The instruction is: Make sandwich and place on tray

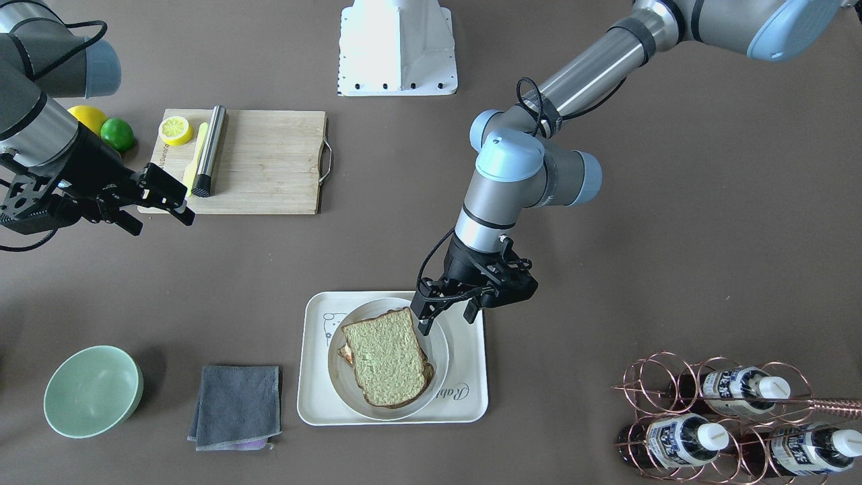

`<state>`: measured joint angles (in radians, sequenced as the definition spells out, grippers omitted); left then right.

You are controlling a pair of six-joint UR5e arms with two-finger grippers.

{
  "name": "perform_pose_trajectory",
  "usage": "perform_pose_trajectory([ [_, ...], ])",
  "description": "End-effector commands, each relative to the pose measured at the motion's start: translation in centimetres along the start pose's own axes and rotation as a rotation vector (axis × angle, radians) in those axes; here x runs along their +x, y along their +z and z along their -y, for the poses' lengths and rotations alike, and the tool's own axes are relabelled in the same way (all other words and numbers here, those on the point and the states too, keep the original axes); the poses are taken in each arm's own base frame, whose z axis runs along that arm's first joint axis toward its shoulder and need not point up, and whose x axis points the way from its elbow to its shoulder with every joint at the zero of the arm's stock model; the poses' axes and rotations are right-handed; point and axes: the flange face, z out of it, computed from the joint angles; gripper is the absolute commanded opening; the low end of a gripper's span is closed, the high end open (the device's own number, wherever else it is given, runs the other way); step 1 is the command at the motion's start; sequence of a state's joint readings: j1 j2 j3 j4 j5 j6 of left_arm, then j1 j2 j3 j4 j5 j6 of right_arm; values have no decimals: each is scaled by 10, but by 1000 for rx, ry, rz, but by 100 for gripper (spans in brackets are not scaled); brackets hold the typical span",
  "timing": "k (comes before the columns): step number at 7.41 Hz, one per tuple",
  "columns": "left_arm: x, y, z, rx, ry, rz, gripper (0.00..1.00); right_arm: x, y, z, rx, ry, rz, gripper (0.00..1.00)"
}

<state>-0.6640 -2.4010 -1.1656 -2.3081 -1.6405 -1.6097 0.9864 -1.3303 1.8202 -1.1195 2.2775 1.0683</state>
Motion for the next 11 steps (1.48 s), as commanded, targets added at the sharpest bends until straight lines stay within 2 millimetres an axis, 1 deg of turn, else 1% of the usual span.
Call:
perform_pose_trajectory([
  [1,-30,-44,35,22,178,-39,97,6,-10,8,37,-59,7,100],
  [2,-39,-69,34,35,215,-73,97,8,-16,12,61,-63,3,100],
  [3,-53,-100,69,84,240,-86,97,14,-21,22,124,-58,-32,100],
  [4,-70,-113,89,91,343,-77,97,23,-21,28,181,-48,-75,100],
  [5,-86,-131,110,104,347,-76,97,31,-21,30,190,-36,-93,100],
  [6,-102,-148,127,109,338,-74,97,40,-18,30,182,-21,-106,100],
  [7,-116,-159,142,111,329,-69,97,48,-16,28,169,-10,-114,100],
  [8,-128,-175,170,85,308,-66,97,61,-16,23,141,-1,-118,100],
  [9,-161,-193,199,5,275,-54,97,86,-25,21,107,-81,-127,100],
  [10,-202,-217,229,-66,359,-49,97,128,-47,24,55,-169,-160,100],
  [11,-257,-236,245,-114,465,-27,97,162,-70,28,30,-219,-217,100],
])
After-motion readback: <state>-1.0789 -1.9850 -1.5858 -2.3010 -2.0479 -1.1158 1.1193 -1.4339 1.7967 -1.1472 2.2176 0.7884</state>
